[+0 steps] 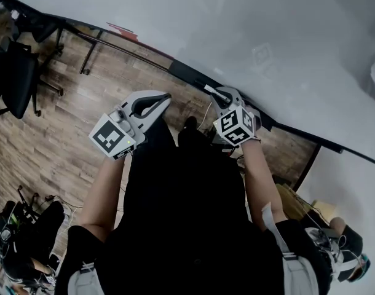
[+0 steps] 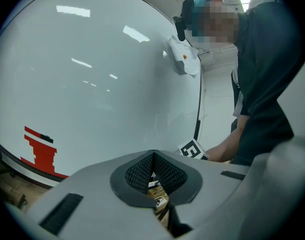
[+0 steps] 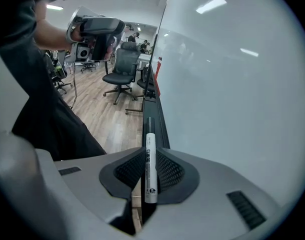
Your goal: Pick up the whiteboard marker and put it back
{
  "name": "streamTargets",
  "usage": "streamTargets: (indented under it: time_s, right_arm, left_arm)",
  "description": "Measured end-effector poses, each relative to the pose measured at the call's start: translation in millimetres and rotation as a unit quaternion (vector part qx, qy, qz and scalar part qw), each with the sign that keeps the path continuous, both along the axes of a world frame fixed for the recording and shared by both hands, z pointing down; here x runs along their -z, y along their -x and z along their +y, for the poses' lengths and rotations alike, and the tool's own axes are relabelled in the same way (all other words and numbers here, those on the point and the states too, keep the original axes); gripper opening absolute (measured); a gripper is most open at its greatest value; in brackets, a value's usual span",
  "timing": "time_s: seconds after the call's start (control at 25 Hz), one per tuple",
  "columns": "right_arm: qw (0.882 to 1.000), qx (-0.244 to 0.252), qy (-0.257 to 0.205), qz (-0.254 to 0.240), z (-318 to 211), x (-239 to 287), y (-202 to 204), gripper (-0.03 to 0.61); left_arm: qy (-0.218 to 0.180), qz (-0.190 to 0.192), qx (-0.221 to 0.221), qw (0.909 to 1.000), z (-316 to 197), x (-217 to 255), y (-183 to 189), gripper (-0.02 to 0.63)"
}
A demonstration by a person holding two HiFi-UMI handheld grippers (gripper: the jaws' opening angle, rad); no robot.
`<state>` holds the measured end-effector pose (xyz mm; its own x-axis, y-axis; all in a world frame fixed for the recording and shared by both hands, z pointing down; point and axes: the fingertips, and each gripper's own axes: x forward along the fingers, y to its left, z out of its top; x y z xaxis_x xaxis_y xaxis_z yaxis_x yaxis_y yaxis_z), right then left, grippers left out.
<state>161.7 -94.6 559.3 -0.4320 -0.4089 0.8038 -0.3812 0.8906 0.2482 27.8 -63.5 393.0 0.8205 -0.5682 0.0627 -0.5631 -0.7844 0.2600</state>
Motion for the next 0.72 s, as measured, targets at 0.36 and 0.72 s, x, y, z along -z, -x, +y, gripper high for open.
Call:
streamTargets:
  time_s: [0.36,0.72]
  right_arm:
    - [1.000,-0.005,-0.001,-0.001,-1.2,0.3,1.4,0.071]
    - [1.000,0.002,-0.019,0.004,1.1,1.7,1.2,0.071]
  left_arm:
    - [0.000,0.003,-0.002,1.0000,0.0,0.5,0.2,0.012]
    - [0.002,-0.002,-0.008,1.0000,3.7,0.2,1.3,0.012]
